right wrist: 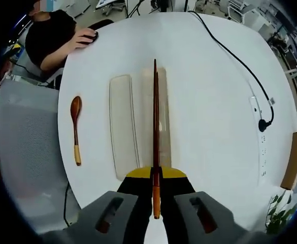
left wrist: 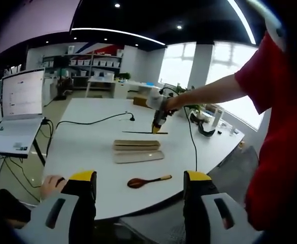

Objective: Arrange the utensils inside the cutlery case until each visible utensil rests in its matching compartment.

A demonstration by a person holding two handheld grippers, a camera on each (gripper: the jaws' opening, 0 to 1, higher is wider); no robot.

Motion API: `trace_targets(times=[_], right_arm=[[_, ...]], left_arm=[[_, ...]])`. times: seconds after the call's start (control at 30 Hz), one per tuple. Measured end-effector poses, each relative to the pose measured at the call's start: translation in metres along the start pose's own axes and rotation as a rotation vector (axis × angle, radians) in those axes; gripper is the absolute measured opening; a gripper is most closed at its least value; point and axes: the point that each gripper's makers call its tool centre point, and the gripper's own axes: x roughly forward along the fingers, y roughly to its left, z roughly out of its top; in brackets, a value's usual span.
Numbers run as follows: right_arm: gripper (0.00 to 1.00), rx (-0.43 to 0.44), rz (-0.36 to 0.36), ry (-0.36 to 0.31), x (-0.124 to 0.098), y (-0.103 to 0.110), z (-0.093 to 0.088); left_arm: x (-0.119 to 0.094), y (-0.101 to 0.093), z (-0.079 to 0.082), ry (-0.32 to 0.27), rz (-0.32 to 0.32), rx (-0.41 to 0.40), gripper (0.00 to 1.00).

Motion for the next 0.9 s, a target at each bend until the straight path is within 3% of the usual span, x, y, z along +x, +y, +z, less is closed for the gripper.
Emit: trace_targets(times=[0.9], right_arm=[[0.00, 0.026, 0.007, -0.002, 0.016, 0.000, -0.006]], left_arm=[[-0.003, 0.006, -0.002, 0.001, 0.033, -0.001, 0.70]])
